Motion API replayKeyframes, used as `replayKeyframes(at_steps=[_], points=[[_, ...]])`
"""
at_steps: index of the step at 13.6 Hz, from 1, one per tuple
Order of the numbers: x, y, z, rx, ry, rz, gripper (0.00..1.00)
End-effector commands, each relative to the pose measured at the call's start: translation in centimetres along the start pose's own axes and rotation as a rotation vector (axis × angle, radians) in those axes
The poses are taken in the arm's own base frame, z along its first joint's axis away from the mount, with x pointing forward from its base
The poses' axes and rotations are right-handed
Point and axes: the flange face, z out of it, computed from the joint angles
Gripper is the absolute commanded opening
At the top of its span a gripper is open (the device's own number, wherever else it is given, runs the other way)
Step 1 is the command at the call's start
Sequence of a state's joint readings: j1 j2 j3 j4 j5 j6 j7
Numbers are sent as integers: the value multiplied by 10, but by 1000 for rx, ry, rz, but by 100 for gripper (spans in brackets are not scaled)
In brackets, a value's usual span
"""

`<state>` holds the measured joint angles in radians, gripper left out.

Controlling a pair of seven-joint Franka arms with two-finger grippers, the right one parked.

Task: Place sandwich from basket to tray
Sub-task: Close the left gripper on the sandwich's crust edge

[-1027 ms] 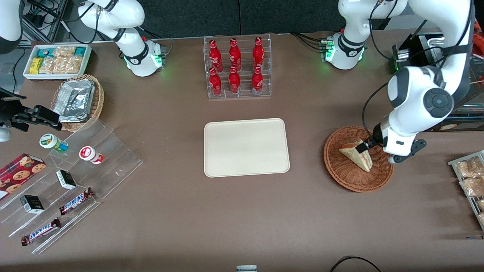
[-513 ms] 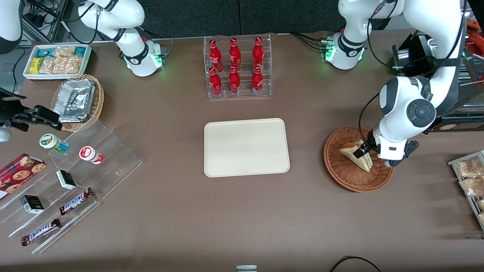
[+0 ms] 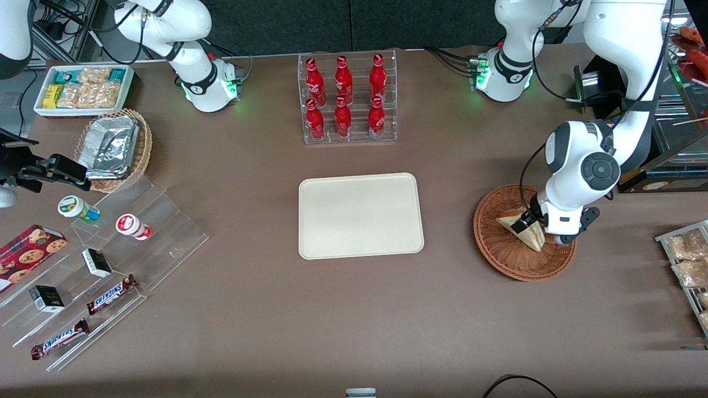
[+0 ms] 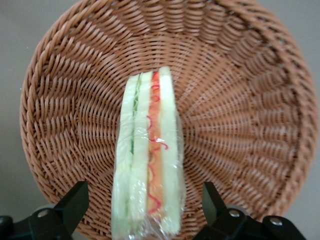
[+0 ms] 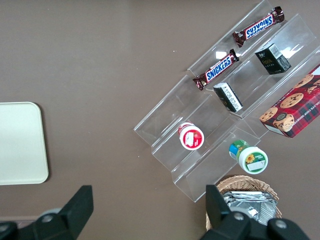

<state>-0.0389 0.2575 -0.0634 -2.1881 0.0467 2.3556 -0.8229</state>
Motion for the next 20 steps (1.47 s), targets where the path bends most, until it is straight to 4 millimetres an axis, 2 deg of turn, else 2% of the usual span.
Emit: replayKeyframes(at_steps=[1,2,4,5,10,13,16,18,20], points=[[1,-2,10,-10,6,-40,96],[1,-3,9,-10,4,-78,73],[1,-3,9,-9,5,-169,14],[1,-3,9,-7,3,-182,0],[4,1,1,-11,10,-166,0],[11,15,-24,60,-40,-153,0],[12,35,-65,92,-56,-132,0],[-3,57,-90,104,-58,-93,0],[-29,83,-107,100,-46,-35,0]])
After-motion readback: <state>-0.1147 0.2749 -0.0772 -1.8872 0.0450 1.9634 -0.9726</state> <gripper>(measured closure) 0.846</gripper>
